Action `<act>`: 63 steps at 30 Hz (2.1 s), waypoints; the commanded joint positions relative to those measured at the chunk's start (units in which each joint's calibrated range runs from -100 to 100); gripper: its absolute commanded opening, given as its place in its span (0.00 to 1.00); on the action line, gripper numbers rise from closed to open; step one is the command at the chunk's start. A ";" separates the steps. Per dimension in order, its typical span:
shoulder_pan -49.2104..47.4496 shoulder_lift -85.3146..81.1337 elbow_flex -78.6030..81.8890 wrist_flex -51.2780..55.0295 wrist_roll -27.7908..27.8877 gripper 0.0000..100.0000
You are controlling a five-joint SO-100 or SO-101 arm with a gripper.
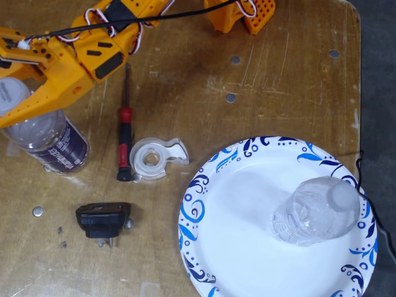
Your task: Move the bottles to the plate
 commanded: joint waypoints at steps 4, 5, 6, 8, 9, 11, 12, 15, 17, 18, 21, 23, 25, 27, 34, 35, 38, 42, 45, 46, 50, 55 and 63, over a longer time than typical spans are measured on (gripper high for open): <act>-4.40 -5.71 -11.85 5.68 -0.26 0.01; -5.91 -6.64 -14.11 9.24 -0.26 0.01; -7.42 -7.49 -16.90 13.42 -0.31 0.01; -10.12 -8.16 -23.75 21.60 -0.41 0.01; -11.84 -8.08 -27.26 25.08 -0.41 0.01; -15.94 -7.49 -33.38 30.48 -0.73 0.01; -17.99 -7.15 -36.00 32.57 -0.78 0.01; -24.24 -6.14 -40.50 35.96 -0.83 0.01; -27.80 -5.80 -41.49 36.22 -0.83 0.01; -29.52 -5.71 -41.58 36.05 -0.88 0.01; -34.27 -5.71 -40.05 36.83 -0.88 0.01; -36.96 -5.71 -37.17 36.22 -0.88 0.01; -39.66 -6.14 -33.56 35.88 -0.93 0.01; -42.14 -6.22 -30.41 35.62 -0.99 0.01; -47.74 -5.71 -15.91 18.21 -2.34 0.01; -47.74 -5.88 -13.56 15.25 -2.34 0.01; -47.74 -6.39 -7.80 9.24 -2.08 0.01; -47.74 -8.33 -2.21 6.72 1.15 0.01; -47.64 -10.61 1.48 6.63 1.31 0.01; -47.64 -11.36 2.29 6.63 1.26 0.01; -47.85 -12.63 4.90 6.72 1.15 0.01; -47.85 -12.54 6.89 6.63 1.05 0.01; -48.71 -11.28 7.79 6.63 -2.29 0.01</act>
